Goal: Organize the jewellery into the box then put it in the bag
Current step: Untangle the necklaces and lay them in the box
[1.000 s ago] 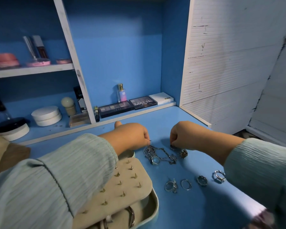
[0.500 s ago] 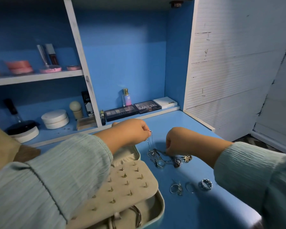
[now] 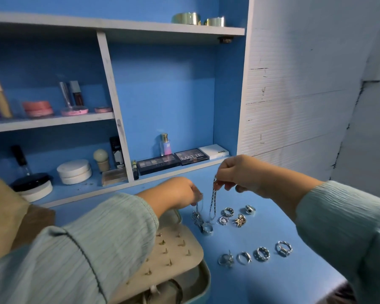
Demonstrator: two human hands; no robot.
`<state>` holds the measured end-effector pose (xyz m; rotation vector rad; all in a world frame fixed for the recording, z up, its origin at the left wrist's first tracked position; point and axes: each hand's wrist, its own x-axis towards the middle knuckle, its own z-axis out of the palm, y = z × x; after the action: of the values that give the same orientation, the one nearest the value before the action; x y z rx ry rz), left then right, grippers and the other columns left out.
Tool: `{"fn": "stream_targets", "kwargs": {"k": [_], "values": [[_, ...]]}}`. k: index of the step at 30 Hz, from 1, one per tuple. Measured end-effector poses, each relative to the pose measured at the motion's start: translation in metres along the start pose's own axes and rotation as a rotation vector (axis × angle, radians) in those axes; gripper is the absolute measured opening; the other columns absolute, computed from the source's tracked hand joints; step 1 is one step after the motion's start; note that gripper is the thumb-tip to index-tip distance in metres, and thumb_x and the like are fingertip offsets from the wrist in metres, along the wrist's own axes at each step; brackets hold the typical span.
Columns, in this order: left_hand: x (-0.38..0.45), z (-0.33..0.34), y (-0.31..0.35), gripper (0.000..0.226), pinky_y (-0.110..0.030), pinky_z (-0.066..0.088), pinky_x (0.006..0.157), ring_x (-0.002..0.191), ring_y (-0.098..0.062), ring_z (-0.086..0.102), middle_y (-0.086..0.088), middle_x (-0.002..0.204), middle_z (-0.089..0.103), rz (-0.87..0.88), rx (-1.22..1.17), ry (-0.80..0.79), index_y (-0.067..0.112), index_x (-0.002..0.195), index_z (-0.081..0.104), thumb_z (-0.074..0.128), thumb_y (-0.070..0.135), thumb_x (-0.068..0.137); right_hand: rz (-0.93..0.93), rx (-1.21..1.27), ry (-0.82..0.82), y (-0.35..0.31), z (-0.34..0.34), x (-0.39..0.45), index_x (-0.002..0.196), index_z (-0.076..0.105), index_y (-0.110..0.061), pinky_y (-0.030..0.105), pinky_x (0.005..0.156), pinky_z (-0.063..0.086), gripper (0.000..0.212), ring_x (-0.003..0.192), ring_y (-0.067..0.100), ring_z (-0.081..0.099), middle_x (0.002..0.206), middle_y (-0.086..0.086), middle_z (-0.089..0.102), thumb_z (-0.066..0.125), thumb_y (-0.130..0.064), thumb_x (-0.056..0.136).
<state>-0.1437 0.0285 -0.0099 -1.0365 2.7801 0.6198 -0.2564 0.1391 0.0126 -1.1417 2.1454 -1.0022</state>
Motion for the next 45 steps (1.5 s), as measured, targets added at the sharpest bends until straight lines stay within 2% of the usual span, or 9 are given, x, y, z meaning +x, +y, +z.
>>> {"fn": "stream_targets", "kwargs": {"k": [5,10,14,19,23,28,36,41,45], "values": [[0.005,0.011,0.006,0.039,-0.036,0.042,0.101,0.117,-0.022,0.052,-0.001,0.128,0.058,-0.012,0.104,-0.055,0.016,0.127,0.057,0.044,0.037,0.097,0.0,0.153,0.016,-0.001,-0.006,-0.005,0.075,0.054,-0.014,0.022,0.058,0.043,0.012,0.065,0.009,0.063,0.069,0.002,0.07,0.055,-0.012,0.087],[0.005,0.011,0.006,0.033,-0.032,0.044,0.096,0.113,-0.02,0.054,-0.001,0.125,0.058,0.022,0.111,-0.075,0.018,0.121,0.06,0.043,0.033,0.096,0.003,0.241,-0.028,0.001,-0.004,-0.007,0.078,0.052,-0.013,0.021,0.056,0.047,0.013,0.065,0.013,0.066,0.067,0.004,0.063,0.052,-0.008,0.09],[-0.002,0.001,0.007,0.024,-0.027,0.035,0.105,0.117,-0.01,0.051,0.009,0.124,0.058,0.214,-0.186,-0.119,0.032,0.115,0.062,0.053,0.024,0.094,-0.041,0.218,0.0,-0.001,-0.006,-0.008,0.078,0.055,-0.015,0.022,0.055,0.046,0.013,0.055,0.009,0.059,0.064,0.001,0.057,0.052,-0.01,0.09],[-0.02,-0.008,0.02,0.01,-0.033,0.034,0.107,0.115,-0.012,0.052,0.007,0.113,0.063,0.311,-0.412,-0.124,0.033,0.085,0.062,0.058,0.027,0.092,-0.113,0.255,0.076,-0.014,-0.013,-0.017,0.085,0.054,-0.012,0.021,0.053,0.044,0.009,0.048,0.007,0.053,0.063,0.0,0.052,0.052,-0.016,0.092],[-0.039,-0.017,0.031,0.02,-0.026,0.032,0.085,0.097,-0.013,0.051,0.008,0.106,0.066,0.24,-0.537,-0.087,0.017,0.105,0.059,0.042,0.025,0.098,-0.138,0.294,0.112,-0.024,-0.018,-0.029,0.082,0.055,-0.015,0.023,0.055,0.043,0.011,0.049,0.011,0.047,0.062,0.0,0.049,0.052,-0.015,0.092],[-0.061,-0.024,0.028,0.026,-0.036,0.025,0.077,0.078,-0.009,0.056,0.007,0.084,0.07,0.158,-0.863,-0.05,0.021,0.068,0.044,0.034,0.021,0.092,-0.111,0.227,0.134,-0.024,-0.018,-0.044,0.086,0.058,-0.014,0.024,0.054,0.042,0.01,0.052,0.013,0.042,0.064,0.0,0.05,0.05,-0.014,0.091],[-0.089,-0.016,0.009,0.026,-0.027,0.044,0.071,0.065,-0.012,0.061,0.006,0.057,0.056,0.129,-1.338,-0.003,0.019,0.073,0.051,0.04,0.022,0.097,-0.135,0.236,0.009,-0.015,0.007,-0.053,0.084,0.062,-0.017,0.026,0.065,0.051,0.01,0.06,0.012,0.049,0.072,-0.001,0.059,0.056,-0.014,0.092],[-0.09,-0.019,-0.004,0.018,-0.026,0.046,0.069,0.047,-0.007,0.041,0.007,0.051,0.039,0.129,-1.352,0.069,0.015,0.085,0.054,0.044,0.021,0.099,-0.15,0.282,-0.092,-0.008,0.021,-0.042,0.086,0.065,-0.016,0.022,0.07,0.05,0.013,0.069,0.01,0.06,0.08,-0.001,0.066,0.054,-0.013,0.093],[-0.08,-0.022,-0.017,0.017,-0.02,0.043,0.059,0.044,-0.005,0.033,0.008,0.053,0.036,0.109,-1.221,0.11,0.016,0.088,0.057,0.045,0.024,0.098,-0.146,-0.083,-0.076,-0.003,0.034,-0.019,0.093,0.069,-0.019,0.019,0.065,0.048,0.015,0.072,0.01,0.059,0.082,-0.003,0.066,0.056,-0.012,0.091]]}}
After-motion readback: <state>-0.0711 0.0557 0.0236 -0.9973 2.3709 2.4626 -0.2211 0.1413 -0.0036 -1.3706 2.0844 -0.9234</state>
